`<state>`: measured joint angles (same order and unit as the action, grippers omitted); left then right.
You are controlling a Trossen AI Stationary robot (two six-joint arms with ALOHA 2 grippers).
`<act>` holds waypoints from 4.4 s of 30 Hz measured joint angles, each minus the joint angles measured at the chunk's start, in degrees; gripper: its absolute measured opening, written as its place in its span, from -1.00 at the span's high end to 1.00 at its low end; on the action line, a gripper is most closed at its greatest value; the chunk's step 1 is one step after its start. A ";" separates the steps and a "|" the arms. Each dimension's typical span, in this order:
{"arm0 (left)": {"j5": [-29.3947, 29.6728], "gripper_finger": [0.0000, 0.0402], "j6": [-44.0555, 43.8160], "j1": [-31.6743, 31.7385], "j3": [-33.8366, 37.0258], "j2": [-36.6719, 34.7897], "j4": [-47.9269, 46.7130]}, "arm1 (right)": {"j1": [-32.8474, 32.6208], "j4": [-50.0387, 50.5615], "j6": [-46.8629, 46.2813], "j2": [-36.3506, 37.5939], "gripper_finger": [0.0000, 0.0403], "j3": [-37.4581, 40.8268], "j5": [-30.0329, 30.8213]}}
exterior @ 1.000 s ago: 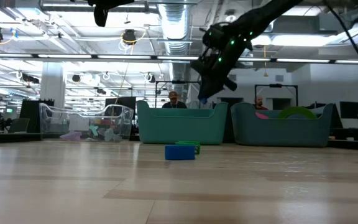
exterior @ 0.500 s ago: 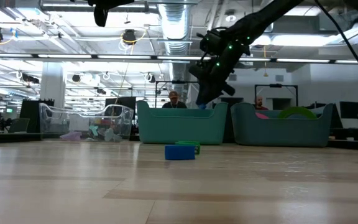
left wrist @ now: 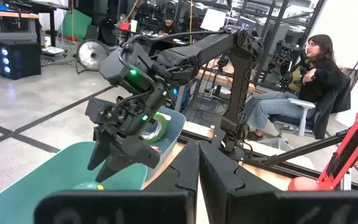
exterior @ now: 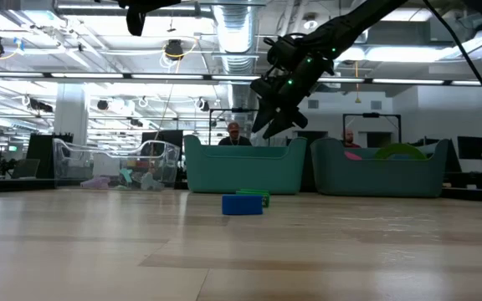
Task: Pick and place Stapler, Stapler remover, tape
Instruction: Put the green stapler into the green bin
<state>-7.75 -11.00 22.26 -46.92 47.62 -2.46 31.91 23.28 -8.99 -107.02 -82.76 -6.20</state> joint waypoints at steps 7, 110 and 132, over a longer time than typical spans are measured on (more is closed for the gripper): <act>0.00 0.98 0.00 0.00 0.00 0.00 -0.02 | -0.54 0.73 0.16 0.90 -0.21 0.00 -4.98; -0.05 0.10 0.22 -0.17 0.04 3.78 -0.07 | -25.10 13.75 9.28 -7.67 0.37 0.00 1.01; -0.04 0.10 0.22 -0.17 0.04 3.76 -0.07 | -24.99 11.67 8.98 -7.61 -0.15 1.51 3.09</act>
<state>-7.79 -10.79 22.09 -46.87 51.37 -2.53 6.92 34.96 -0.01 -114.63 -81.25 -3.11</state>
